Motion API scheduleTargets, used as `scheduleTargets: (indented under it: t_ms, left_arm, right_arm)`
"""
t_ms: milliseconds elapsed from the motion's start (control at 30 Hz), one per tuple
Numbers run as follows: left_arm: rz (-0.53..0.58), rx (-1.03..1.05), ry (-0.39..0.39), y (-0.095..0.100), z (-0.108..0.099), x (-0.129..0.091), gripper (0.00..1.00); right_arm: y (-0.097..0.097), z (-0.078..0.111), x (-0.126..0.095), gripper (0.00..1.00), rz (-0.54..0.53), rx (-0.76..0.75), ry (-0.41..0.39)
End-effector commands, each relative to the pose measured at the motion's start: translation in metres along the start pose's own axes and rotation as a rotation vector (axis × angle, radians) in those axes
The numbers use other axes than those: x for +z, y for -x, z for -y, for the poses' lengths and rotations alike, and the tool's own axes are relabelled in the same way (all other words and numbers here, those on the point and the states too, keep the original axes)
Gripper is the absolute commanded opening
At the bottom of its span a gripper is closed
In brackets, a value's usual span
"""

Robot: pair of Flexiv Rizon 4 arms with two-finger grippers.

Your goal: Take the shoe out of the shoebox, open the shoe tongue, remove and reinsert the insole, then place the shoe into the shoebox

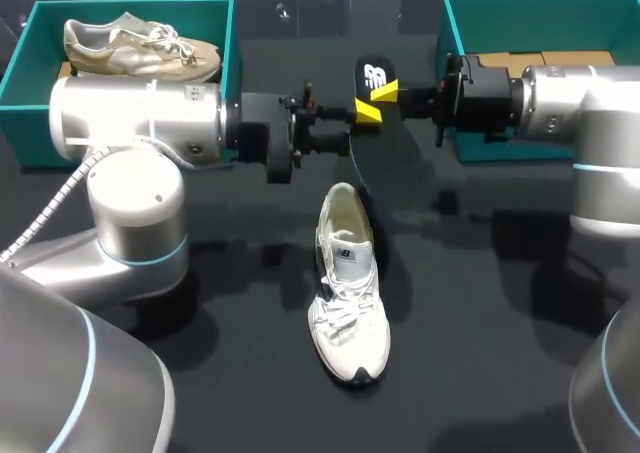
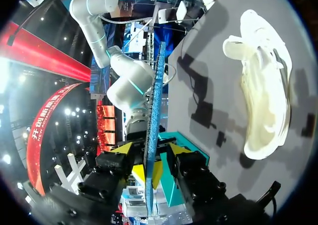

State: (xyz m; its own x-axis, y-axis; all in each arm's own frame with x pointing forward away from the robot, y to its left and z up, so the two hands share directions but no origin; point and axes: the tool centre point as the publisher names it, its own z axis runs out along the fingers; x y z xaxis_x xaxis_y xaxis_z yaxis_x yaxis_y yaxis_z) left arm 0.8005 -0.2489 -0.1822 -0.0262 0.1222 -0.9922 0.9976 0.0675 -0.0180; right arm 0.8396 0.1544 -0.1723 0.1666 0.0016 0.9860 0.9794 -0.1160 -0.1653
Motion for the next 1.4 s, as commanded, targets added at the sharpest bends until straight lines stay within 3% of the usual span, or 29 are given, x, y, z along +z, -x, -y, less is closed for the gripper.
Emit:
scheduleTargets:
  t_ms: [33, 133, 233, 500, 533, 567, 967, 1133, 1267, 1400]
  left_arm:
    - [0.0, 0.0, 0.003, -0.001, 0.0, 0.005, 0.36]
    - [0.0, 0.0, 0.001, -0.001, 0.002, 0.005, 0.26]
    - [0.0, 0.001, 0.001, -0.002, 0.003, 0.005, 0.0]
    - [-0.002, 0.002, 0.011, -0.003, 0.005, 0.001, 0.0]
    - [-0.002, 0.001, 0.015, -0.003, 0.005, -0.002, 0.0]
    - [-0.002, 0.0, 0.02, -0.003, 0.005, -0.004, 0.0]
    - [0.015, -0.126, 0.021, 0.003, 0.009, -0.049, 0.0]
    - [0.021, -0.354, 0.009, 0.003, 0.006, -0.063, 0.0]
    - [-0.024, -0.788, -0.012, -0.001, 0.001, -0.068, 0.0]
    - [-0.024, -0.788, -0.012, -0.001, 0.001, -0.068, 0.0]
  right_arm:
    - [0.001, 0.001, 0.003, 0.0, -0.001, 0.003, 0.006]
    - [0.001, 0.001, 0.003, 0.0, -0.002, 0.006, 0.011]
    - [0.002, 0.0, 0.003, 0.0, -0.003, 0.01, 0.013]
    - [0.003, -0.001, 0.0, 0.0, -0.011, 0.019, 0.021]
    - [0.003, 0.0, -0.002, 0.58, -0.012, 0.019, 0.023]
    - [0.003, 0.001, -0.004, 1.0, -0.013, 0.016, 0.024]
    - [0.001, 0.017, -0.038, 1.0, -0.026, -0.037, 0.025]
    - [0.003, 0.02, -0.047, 1.0, -0.022, -0.048, 0.019]
    - [0.004, 0.022, -0.049, 1.0, -0.027, -0.056, 0.015]
    - [0.004, 0.022, -0.049, 1.0, -0.027, -0.056, 0.015]
